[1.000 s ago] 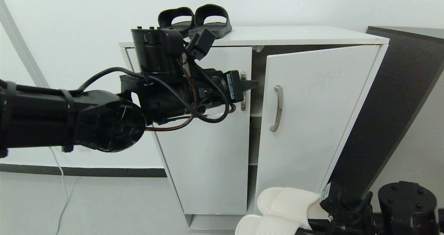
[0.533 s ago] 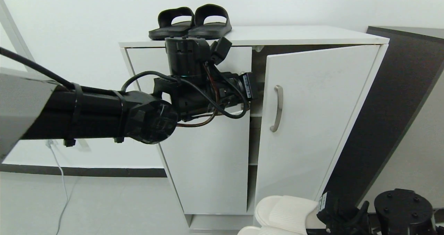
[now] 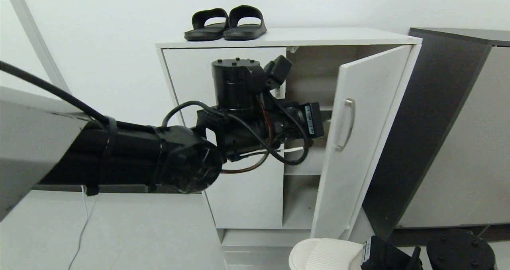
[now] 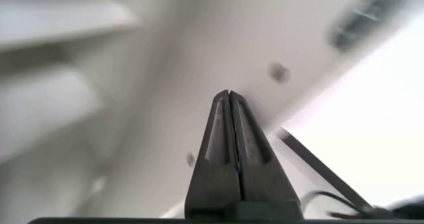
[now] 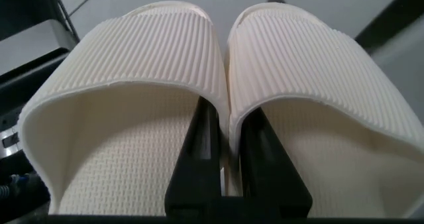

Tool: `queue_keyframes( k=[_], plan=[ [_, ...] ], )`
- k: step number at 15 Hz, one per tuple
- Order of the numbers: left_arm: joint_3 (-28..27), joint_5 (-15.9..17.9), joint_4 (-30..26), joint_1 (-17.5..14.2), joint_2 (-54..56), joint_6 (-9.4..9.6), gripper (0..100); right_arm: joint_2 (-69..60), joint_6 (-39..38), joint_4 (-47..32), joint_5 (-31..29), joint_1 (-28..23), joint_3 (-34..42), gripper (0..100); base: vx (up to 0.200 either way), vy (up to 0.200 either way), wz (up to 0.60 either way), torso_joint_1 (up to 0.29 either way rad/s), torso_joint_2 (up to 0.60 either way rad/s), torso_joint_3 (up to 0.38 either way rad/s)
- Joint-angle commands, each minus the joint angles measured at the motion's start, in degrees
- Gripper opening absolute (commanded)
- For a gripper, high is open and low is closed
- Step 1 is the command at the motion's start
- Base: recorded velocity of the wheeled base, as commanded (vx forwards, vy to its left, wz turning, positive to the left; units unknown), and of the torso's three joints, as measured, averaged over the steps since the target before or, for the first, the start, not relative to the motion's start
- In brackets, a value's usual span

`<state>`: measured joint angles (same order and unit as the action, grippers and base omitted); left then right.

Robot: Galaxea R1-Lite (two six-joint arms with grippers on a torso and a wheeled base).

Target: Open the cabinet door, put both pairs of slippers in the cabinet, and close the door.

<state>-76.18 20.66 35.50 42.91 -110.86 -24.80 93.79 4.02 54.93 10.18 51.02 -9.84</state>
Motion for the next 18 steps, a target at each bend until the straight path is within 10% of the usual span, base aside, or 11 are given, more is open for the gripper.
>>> queue_keyframes(
  k=[1, 6, 10, 16, 18],
  plan=[
    [1.47, -1.68, 1.68, 4.73, 0.65, 0.01, 0, -0.19, 0.46, 0.18, 0.1, 0.75, 0.35, 0, -0.2, 0.0, 0.0, -0.002, 0.0, 0.002],
    [2.35, -3.96, 1.24, 2.62, 1.7, 1.33, 0, 0.86, 1.07, 0.35, -1.3, -0.3, -0.97, 0, 0.0, 0.0, 0.0, 0.0, 0.0, 0.0],
    [11.76, -9.94, -3.16, -3.45, 17.08, 4.76, 0, 13.34, -10.79, 0.88, -23.27, -8.13, -16.0, 0, 0.0, 0.0, 0.0, 0.0, 0.0, 0.0],
    [32.23, -35.96, -18.98, -4.5, 47.32, 13.19, 0, 18.88, -14.22, 2.73, -36.46, -11.64, -25.23, 0, 0.0, 0.0, 0.0, 0.0, 0.0, 0.0],
    [42.96, -41.41, -18.89, -11.09, 58.39, 19.17, 0, 18.97, -14.22, 2.64, -38.48, -11.99, -25.93, 0, 0.0, 0.0, 0.0, 0.0, 0.0, 0.0]
  ],
)
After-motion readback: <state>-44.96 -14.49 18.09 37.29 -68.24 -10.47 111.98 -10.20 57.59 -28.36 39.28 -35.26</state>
